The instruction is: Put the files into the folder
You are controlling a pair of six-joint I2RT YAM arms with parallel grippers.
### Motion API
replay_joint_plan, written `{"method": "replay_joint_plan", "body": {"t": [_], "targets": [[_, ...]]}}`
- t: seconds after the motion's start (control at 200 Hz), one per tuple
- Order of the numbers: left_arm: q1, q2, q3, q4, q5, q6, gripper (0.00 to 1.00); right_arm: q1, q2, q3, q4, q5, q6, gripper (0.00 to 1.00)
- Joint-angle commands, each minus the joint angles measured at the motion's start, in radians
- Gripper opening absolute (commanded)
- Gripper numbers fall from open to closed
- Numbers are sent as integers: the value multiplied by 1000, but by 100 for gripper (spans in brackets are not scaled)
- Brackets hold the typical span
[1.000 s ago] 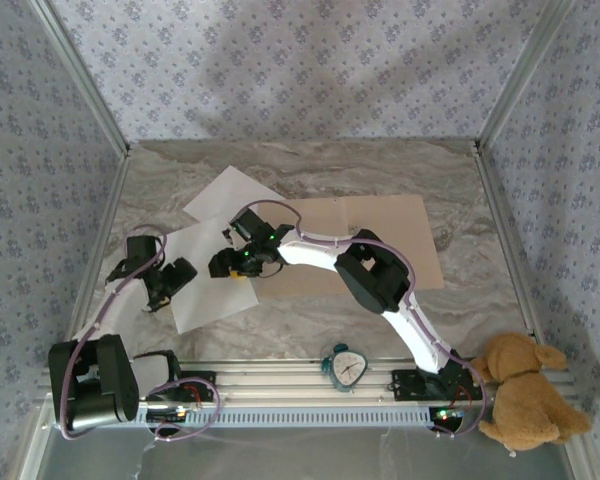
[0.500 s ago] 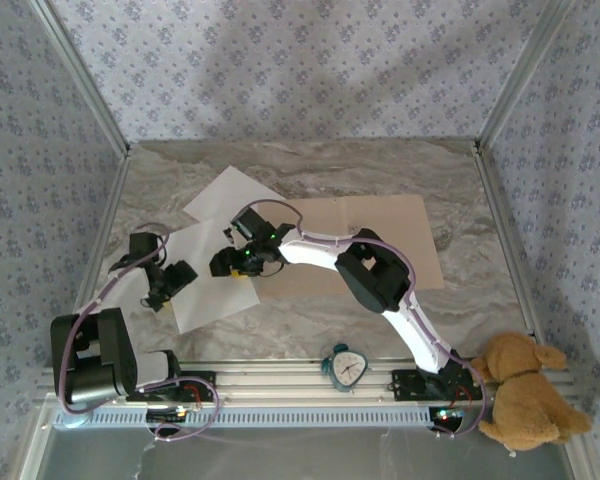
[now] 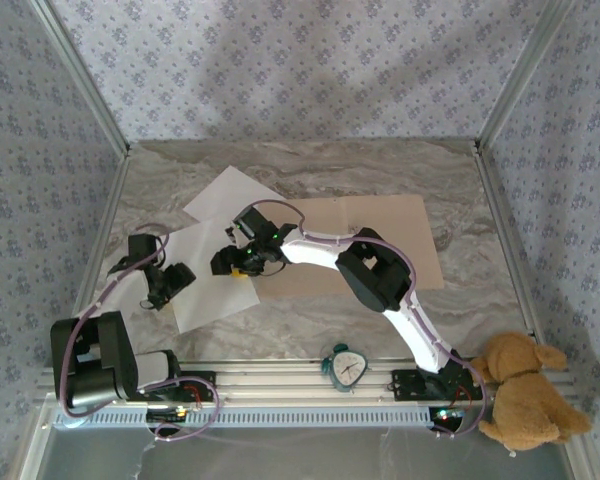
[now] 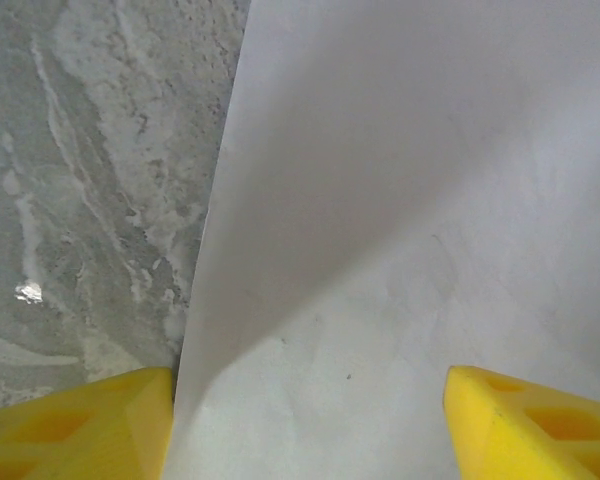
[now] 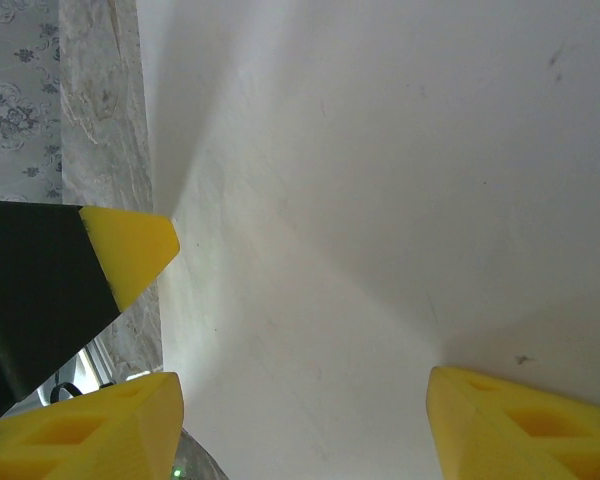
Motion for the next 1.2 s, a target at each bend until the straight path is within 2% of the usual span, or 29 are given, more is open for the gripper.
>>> {"method": "replay_joint_plan", "body": {"t": [0.0,0.295,0.625,0.845,1.194], "targets": [[-10,-11,-19,90,143,12,70,-6,6,-32,-53,15,10,67],[-10,-31,-19,82,141,3,70,-7,5,-37,-55,15,11,67],[-11,-66,-29,78,170,-28,79,-21,-8,-61,-36,7,25,67],[-7,-59,-26,59,138,-19,82,-30,-13,-75,-28,5,30,67],[-2,6,-13,63,157,5,74,-46,-18,-77,-55,0,10,68]]}}
